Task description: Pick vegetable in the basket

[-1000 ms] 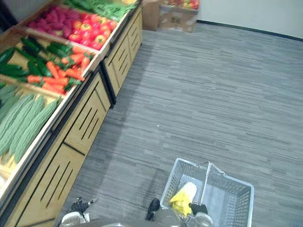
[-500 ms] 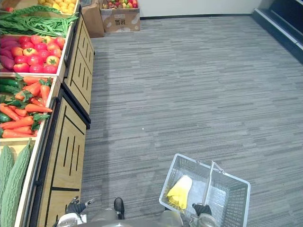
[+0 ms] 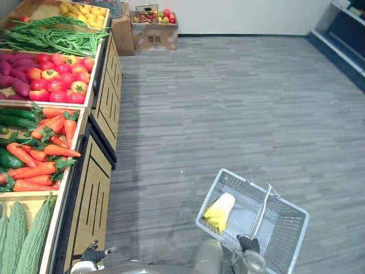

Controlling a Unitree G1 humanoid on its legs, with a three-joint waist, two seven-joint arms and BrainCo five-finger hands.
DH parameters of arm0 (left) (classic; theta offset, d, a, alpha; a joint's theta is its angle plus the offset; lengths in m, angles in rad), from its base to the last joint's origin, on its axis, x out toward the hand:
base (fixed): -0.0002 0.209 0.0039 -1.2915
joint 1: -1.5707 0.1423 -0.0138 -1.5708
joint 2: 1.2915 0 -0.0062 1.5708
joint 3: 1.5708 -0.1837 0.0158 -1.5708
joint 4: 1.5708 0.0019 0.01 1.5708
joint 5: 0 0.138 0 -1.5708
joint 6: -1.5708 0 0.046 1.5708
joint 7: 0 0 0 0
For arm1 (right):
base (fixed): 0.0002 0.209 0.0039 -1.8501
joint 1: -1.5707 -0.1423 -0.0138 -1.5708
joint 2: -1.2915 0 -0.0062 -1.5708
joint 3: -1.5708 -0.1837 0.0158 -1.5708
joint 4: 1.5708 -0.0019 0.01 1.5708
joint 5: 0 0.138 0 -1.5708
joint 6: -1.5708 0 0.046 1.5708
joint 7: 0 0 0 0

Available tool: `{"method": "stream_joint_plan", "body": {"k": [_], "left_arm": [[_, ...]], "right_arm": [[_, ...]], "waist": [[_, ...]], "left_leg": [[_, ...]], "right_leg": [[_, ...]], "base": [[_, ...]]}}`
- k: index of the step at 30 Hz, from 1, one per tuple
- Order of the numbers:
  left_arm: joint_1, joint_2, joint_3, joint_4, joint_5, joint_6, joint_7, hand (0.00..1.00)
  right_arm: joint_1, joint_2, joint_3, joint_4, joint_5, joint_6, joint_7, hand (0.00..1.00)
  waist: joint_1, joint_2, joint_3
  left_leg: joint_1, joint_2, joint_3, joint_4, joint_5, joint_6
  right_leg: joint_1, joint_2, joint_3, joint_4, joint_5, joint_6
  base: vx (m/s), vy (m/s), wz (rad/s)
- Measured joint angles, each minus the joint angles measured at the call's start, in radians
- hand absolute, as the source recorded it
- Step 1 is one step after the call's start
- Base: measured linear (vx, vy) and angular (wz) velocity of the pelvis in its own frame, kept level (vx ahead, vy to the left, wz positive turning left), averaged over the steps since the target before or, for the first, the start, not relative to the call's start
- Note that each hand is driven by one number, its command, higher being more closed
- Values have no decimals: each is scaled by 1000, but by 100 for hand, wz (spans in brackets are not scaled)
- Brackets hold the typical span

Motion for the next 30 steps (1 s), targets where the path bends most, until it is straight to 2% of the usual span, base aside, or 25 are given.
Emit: {"method": "stream_joint_plan", "body": {"k": [1, 2, 4, 5, 6, 7, 8, 9, 10, 12, 13, 14, 15, 16, 17, 18, 19, 20, 22, 23, 24, 25, 26, 28, 30], "left_arm": [[-1, -14, 11, -4, 0, 0, -2, 0], [-8, -22, 19, -5, 0, 0, -2, 0], [-26, -45, 40, -4, 0, 0, -2, 0], [-30, -50, 45, -4, 0, 0, -2, 0], [-36, -59, 62, -5, 1, 0, -2, 0], [-34, -60, 82, -10, 3, -1, -3, 0], [-28, -60, 99, -11, 3, -1, -4, 0], [-31, -70, 120, -6, 4, 1, -5, 0], [-32, -86, 135, -9, 4, 0, -7, 0], [-34, -98, 136, -12, 4, -2, -6, 0], [-35, -99, 136, -14, 4, -2, -7, 0], [-35, -99, 136, -18, 4, -1, -8, 0], [-36, -100, 137, -22, 4, -2, -8, 0], [-36, -100, 138, -25, 2, -2, -9, 0], [-38, -98, 139, -36, 1, -3, -13, 0], [-38, -98, 139, -39, 1, -3, -15, 0], [-37, -97, 139, -51, 1, -6, -16, 0], [-37, -98, 139, -59, 1, -6, -16, 0], [-37, -97, 136, -81, 0, -11, -16, 0], [-37, -95, 136, -83, 0, -13, -14, 0], [-35, -89, 134, -79, 1, -12, -13, 0], [-24, -92, 128, -76, 4, -10, -10, 0], [-22, -95, 122, -67, 5, -8, -9, 0], [-26, -50, 87, -62, 33, -7, -6, 0], [-26, -23, 69, -56, 46, -1, -7, 0]], "right_arm": [[0, 0, 1, -16, 0, -1, 2, 100], [-1, 0, 2, -21, 0, -3, 3, 100], [-4, 4, -2, -28, 1, -7, 5, 100], [-6, 4, -2, -28, 1, -7, 6, 100], [-13, 5, -8, -28, 2, -6, 6, 100], [-15, 12, -12, -26, 1, 1, 6, 100], [-14, 17, -13, -23, 1, 4, 7, 100], [-25, 17, -31, -17, 1, 9, 7, 100], [-39, 13, -51, -13, 1, 16, 6, 100], [-40, 10, -51, -8, -1, 18, 8, 100], [-47, 8, -50, 8, -3, 23, 9, 100], [-47, 6, -50, 19, -3, 27, 9, 100], [-44, 2, -48, 34, -3, 36, 9, 100], [-34, -1, -36, 37, -3, 47, 7, 100], [-24, -6, -16, 39, -7, 56, 7, 100], [-24, -9, -13, 40, -9, 56, 7, 100], [-25, -24, -1, 48, -10, 56, 6, 100], [-25, -24, 4, 51, -10, 57, 5, 100], [-24, -29, 10, 61, -18, 64, 3, 100], [-22, -28, 10, 63, -23, 64, 3, 100], [-14, -27, 10, 63, -29, 62, 2, 100], [-4, -33, 11, 60, -30, 61, 3, 100], [6, -26, 10, 61, -30, 62, 2, 100], [34, 2, 15, 62, -30, 59, -1, 100], [19, 14, 14, 63, -30, 59, -4, 100]], "waist": [[0, 9, 6], [0, 15, 9], [1, 28, 16], [1, 28, 16], [1, 30, 21], [4, 16, 21], [6, 7, 22], [6, 19, 21], [14, 38, 13], [25, 49, 10], [26, 56, 6], [26, 56, 6], [22, 58, 5], [21, 58, 5], [28, 47, 11], [28, 47, 11], [31, 45, 13], [34, 44, 13], [63, 42, 14], [71, 40, 15], [82, 38, 15], [80, 55, 6], [77, 55, 0], [46, -7, -38], [45, -37, -38]], "left_leg": [[27, 10, 1, -15, -2, -3], [38, 15, 0, -24, -3, -7], [54, 38, -3, -35, -24, -42], [58, 45, -6, -37, -29, -51], [79, 62, -13, -50, -42, -73], [101, 69, -26, -56, -52, -95], [112, 73, -30, -55, -59, -108], [134, 105, -32, -39, -67, -127], [117, 137, -29, 0, -27, -182], [96, 157, -31, 54, 55, -204], [61, 176, -54, 141, 153, -216], [42, 183, -70, 191, 195, -225], [2, 192, -110, 288, 283, -233], [-66, 197, -159, 439, 439, -263], [-167, 218, -159, 662, 418, -292], [-188, 221, -155, 700, 398, -289], [-255, 227, -132, 810, 303, -278], [-285, 228, -118, 835, 266, -267], [-392, 238, -59, 794, 142, -216], [-411, 237, -44, 743, 126, -210], [-433, 236, -8, 591, 124, -199], [-439, 238, 55, 367, 221, -137], [-430, 234, 95, 339, 206, -117], [-399, 157, 249, 193, 203, -90], [-400, 132, 317, 156, 219, -52]], "right_leg": [[-16, 20, -53, -45, -34, -9], [-23, 28, -78, -93, -41, -13], [-42, 56, -137, -380, -26, -7], [-47, 61, -139, -457, -12, -4], [-46, 70, -150, -603, 43, -9], [-36, 70, -159, -712, 103, -10], [-33, 64, -163, -729, 138, -19], [-38, 74, -175, -664, 194, -45], [-50, 89, -188, -616, 143, -69], [-36, 108, -200, -596, 105, -88], [9, 126, -219, -617, 73, -101], [36, 130, -227, -634, 64, -105], [86, 138, -245, -662, 53, -107], [160, 145, -261, -711, 45, -113], [244, 155, -259, -772, 33, -113], [261, 158, -259, -784, 33, -112], [326, 161, -257, -826, 32, -112], [355, 161, -253, -844, 32, -112], [442, 149, -240, -894, 31, -109], [453, 141, -237, -895, 26, -101], [476, 119, -239, -894, 9, -67], [505, 115, -256, -891, -17, -9], [519, 110, -264, -890, -28, 14], [532, 46, -361, -908, -26, 16], [536, 30, -378, -921, -12, 16]], "base": [[245, -30, 22], [249, -55, 22], [284, -115, 31], [363, -199, 34], [415, -242, 32], [441, -266, 34], [525, -333, 33], [536, -369, 16], [440, -304, 6], [497, -333, -6], [691, -436, 1], [575, -333, 14], [541, -242, 23], [614, -235, 17], [581, -208, 7], [420, -121, -7], [297, -73, -8], [343, -39, -14], [288, 59, -25], [260, 161, -36], [278, 239, -20], [301, 269, 1], [340, 287, 73], [362, 271, 133], [229, 163, 77]]}}
